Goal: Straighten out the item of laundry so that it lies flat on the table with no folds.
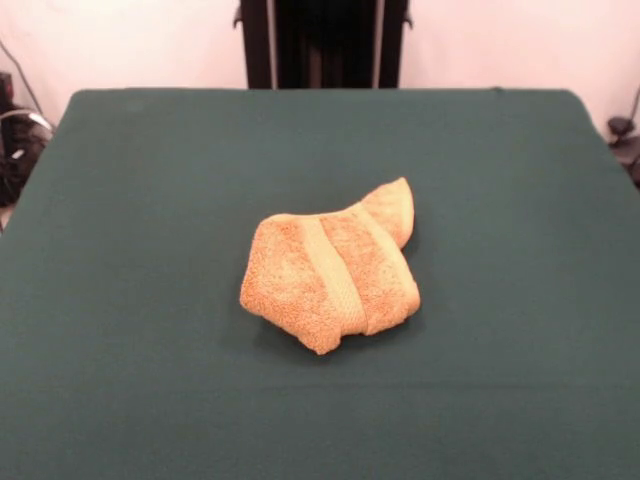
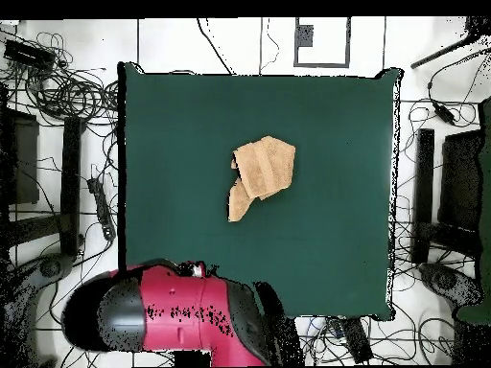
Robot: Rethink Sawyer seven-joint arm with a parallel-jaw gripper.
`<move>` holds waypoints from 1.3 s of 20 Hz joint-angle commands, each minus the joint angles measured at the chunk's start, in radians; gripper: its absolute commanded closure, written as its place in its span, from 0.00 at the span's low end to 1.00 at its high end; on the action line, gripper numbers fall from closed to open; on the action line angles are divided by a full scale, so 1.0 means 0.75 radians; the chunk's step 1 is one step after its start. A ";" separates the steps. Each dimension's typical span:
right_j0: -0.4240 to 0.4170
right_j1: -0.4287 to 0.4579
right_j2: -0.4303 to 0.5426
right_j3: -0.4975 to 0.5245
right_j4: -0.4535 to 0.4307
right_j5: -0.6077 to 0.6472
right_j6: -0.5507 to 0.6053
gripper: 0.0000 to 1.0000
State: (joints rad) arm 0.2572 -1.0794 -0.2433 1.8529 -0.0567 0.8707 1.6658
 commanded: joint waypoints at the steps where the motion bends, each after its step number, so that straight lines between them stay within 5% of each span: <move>1: 0.070 0.199 0.137 -0.051 -0.151 -0.013 0.124 0.00; 5: 0.108 0.266 0.130 -0.142 -0.221 0.384 0.069 0.00; 9: 0.106 0.261 0.115 -0.118 -0.220 0.453 0.081 0.00; 14: -0.103 0.236 0.179 0.296 -0.006 -0.182 0.042 0.00; 19: -0.525 0.425 0.309 0.481 -0.216 -0.717 -0.260 0.00; 21: -0.608 0.530 0.338 0.437 -0.367 -0.866 -0.222 0.00; 26: -0.703 0.669 0.386 0.349 -0.550 -0.917 -0.111 0.00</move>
State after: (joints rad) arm -0.2198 -0.7441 -0.1259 2.0263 -0.3337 0.2646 1.6657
